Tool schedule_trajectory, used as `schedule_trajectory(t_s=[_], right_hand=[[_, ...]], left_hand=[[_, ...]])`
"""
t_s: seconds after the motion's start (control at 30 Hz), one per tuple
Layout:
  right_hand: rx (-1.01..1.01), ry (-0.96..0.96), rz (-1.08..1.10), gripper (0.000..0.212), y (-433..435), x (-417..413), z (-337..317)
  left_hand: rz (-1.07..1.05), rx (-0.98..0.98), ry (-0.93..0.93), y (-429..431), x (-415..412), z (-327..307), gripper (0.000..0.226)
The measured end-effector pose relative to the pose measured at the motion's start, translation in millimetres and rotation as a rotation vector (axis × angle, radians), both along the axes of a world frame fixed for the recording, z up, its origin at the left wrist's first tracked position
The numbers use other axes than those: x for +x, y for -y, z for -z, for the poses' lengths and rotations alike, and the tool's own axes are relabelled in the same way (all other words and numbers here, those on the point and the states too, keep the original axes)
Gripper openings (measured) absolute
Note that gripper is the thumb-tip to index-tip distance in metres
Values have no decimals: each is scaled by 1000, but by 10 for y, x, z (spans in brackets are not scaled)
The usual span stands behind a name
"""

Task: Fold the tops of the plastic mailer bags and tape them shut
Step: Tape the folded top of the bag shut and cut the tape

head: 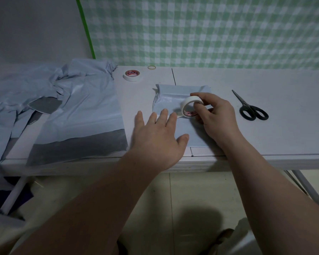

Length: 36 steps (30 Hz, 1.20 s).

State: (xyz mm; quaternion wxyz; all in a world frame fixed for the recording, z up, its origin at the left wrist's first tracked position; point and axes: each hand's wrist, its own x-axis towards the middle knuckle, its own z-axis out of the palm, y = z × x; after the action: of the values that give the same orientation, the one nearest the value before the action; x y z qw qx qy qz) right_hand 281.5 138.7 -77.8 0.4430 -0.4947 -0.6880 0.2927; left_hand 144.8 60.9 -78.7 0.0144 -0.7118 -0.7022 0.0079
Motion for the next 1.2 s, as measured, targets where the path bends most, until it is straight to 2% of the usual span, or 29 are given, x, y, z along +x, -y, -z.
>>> schedule_trajectory(t_s=[0.13, 0.3, 0.5, 0.9, 1.07, 1.2], right_hand=[[36, 41, 32, 31, -12, -15, 39], [114, 197, 129, 33, -6, -16, 57], [164, 249, 201, 32, 60, -43, 49], [222, 644, 251, 45, 149, -94, -24], [220, 688, 233, 49, 149, -92, -20], [193, 647, 213, 51, 132, -72, -8]], left_hand=[[1, -1, -7, -5, 5, 5, 68], [-2, 12, -6, -12, -1, 20, 68], [11, 8, -15, -13, -12, 20, 69], [-6, -17, -14, -40, 26, -22, 68], [-44, -56, -74, -109, 130, -50, 67], [-85, -93, -82, -132, 211, -74, 65]])
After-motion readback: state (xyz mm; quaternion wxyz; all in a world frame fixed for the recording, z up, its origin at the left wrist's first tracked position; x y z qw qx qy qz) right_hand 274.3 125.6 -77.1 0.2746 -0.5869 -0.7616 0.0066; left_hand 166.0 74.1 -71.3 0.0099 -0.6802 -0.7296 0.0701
